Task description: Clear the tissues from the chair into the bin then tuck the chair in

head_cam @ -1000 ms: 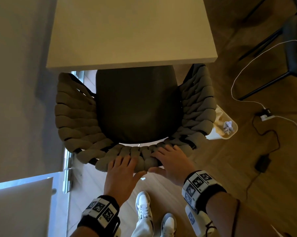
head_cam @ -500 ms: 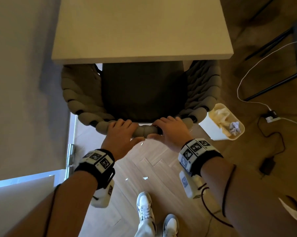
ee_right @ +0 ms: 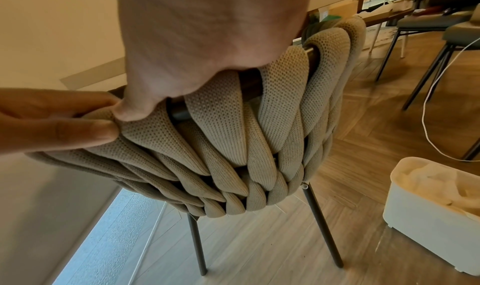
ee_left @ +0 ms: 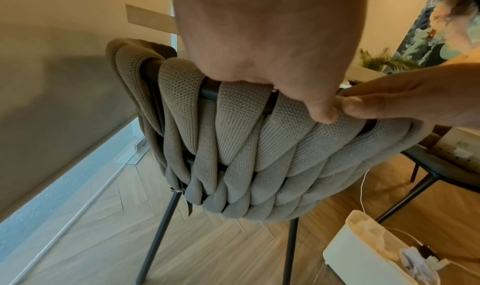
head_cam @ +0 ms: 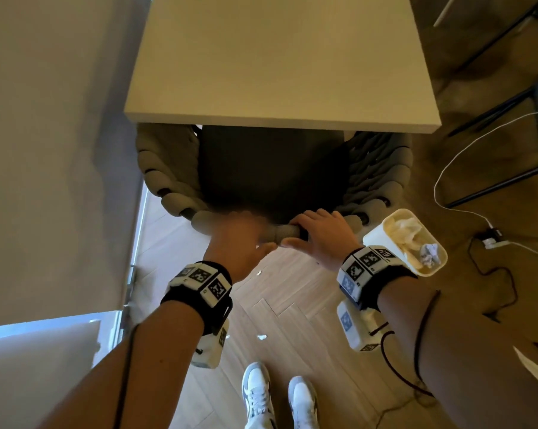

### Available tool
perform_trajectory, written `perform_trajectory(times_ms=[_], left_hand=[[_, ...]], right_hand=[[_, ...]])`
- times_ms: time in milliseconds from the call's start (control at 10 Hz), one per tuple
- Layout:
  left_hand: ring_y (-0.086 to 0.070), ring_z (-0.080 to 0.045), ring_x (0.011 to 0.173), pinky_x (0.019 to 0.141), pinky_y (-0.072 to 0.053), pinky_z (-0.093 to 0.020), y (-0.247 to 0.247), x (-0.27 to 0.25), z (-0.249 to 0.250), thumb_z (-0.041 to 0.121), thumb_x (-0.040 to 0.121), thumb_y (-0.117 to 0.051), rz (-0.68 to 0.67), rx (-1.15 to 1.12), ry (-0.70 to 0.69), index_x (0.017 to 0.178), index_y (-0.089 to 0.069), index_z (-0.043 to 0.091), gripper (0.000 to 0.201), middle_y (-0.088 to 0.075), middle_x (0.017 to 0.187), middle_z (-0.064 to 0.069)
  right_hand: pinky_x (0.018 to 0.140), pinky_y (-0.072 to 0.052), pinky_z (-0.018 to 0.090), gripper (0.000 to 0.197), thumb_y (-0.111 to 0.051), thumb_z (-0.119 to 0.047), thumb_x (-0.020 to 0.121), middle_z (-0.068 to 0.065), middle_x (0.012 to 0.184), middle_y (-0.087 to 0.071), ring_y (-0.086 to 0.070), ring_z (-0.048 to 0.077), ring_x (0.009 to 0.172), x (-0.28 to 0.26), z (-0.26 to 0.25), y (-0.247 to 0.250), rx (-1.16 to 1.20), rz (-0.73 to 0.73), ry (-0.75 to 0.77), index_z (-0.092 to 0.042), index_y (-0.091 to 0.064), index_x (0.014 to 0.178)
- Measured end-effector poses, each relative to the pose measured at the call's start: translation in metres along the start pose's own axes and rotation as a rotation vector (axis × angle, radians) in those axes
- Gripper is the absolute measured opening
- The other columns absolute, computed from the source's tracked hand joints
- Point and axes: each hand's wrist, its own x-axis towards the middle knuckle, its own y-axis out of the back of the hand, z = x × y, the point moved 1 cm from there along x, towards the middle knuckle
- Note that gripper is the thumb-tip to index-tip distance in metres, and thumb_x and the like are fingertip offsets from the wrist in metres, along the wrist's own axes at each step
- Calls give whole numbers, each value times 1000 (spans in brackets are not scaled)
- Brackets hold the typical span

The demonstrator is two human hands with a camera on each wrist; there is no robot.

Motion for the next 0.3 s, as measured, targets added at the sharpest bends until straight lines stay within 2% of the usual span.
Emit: perform_trajectory(times_ms=[100, 200, 300], left_hand=[[-45, -28, 126, 106, -35, -46, -4, -31, 7, 51, 87, -54, 132, -64, 67, 136, -41, 22, 58, -51, 136, -6], [-52, -27, 122, 102, -39, -46, -7, -101, 2, 43, 87, -58, 187, -127, 188, 130, -49, 23, 48, -57, 130, -4], [-66, -16, 91, 74, -50, -31, -16, -208, -5, 49, 81, -45, 44, -236, 330, 107, -59, 33, 33, -63, 102, 13]], right_hand=[[86, -35, 32, 52, -36, -69, 84, -9, 104, -58, -51, 13, 95, -2, 0, 3, -12, -17, -13, -31, -54, 114], [88, -36, 34, 50, -39, -66, 86, -6, 108, -58, -50, 17, 101, -4, -8, 6, 2, 8, -16, -30, -53, 119], [94, -39, 34, 48, -44, -56, 89, -2, 119, -56, -49, 20, 110, -26, -9, 5, 36, 78, -28, -26, -49, 127]])
